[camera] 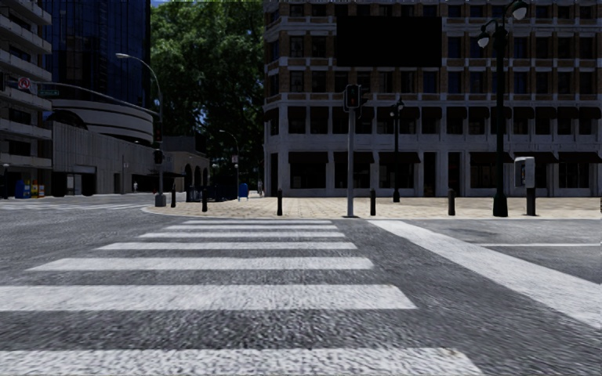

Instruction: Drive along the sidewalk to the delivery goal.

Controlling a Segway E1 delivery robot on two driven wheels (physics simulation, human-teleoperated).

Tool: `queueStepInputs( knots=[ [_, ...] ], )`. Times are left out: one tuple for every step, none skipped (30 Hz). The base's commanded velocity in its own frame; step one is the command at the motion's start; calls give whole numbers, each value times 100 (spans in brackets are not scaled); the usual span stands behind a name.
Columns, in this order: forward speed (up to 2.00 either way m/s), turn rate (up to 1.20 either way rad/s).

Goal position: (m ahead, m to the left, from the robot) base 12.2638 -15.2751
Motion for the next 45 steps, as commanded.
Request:
queueStepInputs(
  knots=[
    [200, 0],
    [200, 0],
    [200, 0],
    [200, 0],
    [200, 0],
    [200, 0],
    [200, 0],
    [200, 0],
    [200, 0],
    [200, 0],
    [200, 0],
    [200, 0],
    [200, 0],
    [200, 0],
    [200, 0],
    [200, 0],
    [200, 0],
    [200, 0],
    [200, 0],
    [200, 0],
    [200, 0],
    [200, 0],
    [200, 0],
    [200, 0],
    [200, 0],
    [200, 0],
    [200, 0],
    [200, 0],
    [200, 0],
    [200, 0],
    [200, 0],
    [200, 0],
    [200, 0],
    [200, 0],
    [200, 0],
    [200, 0],
    [200, 0],
    [200, 0],
    [200, 0],
    [200, 0],
    [200, 0],
    [200, 0],
    [200, 0],
    [200, 0],
    [200, 0]
  ],
)
